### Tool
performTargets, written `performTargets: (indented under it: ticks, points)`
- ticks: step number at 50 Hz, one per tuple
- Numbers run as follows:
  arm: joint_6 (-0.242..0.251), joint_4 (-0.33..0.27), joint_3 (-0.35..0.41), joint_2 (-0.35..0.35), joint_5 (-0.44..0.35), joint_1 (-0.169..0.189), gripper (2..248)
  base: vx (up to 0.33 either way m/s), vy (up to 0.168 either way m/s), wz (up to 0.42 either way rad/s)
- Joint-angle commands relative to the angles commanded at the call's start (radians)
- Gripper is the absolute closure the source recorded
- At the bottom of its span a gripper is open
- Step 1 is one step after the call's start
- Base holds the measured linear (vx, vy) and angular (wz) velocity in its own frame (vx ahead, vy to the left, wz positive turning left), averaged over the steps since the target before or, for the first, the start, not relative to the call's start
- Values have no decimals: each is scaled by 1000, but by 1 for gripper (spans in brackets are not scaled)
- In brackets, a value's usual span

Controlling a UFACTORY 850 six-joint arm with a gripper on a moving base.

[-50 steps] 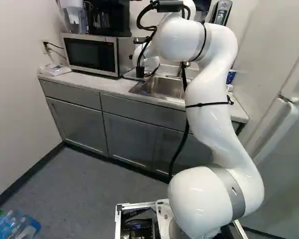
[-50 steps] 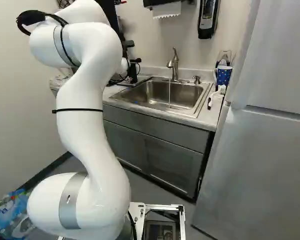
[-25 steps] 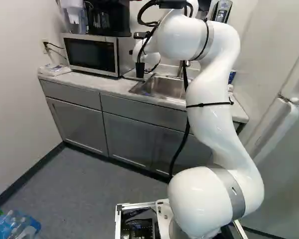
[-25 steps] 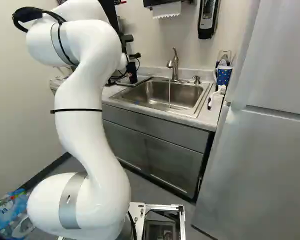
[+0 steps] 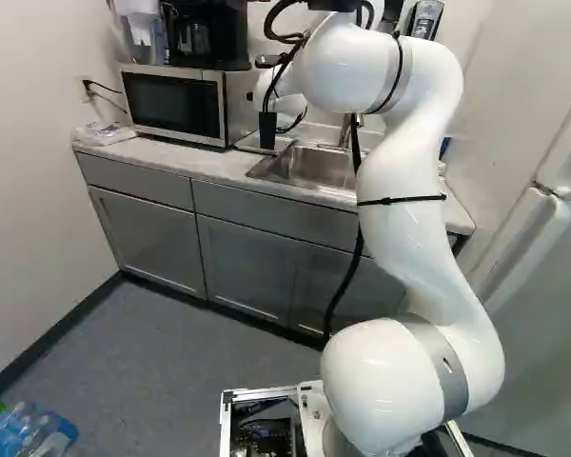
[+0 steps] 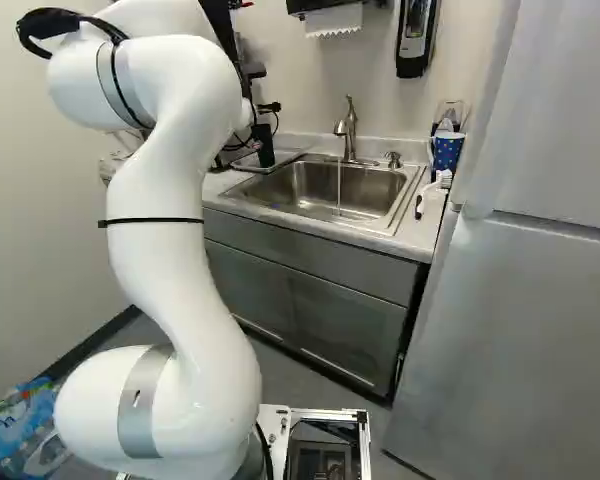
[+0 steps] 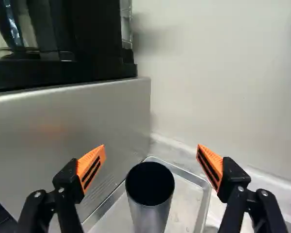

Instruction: Rinse the cup and place it in the tray

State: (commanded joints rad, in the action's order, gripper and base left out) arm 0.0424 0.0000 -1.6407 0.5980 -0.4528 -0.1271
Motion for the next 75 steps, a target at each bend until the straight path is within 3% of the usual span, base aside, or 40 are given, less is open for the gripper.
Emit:
performTargets:
  ticks: [47, 75]
  points:
    - [0, 0, -24, -58, 177, 35, 3, 0, 0, 0]
    - [0, 0, -38, -92, 218, 61, 3, 0, 0, 0]
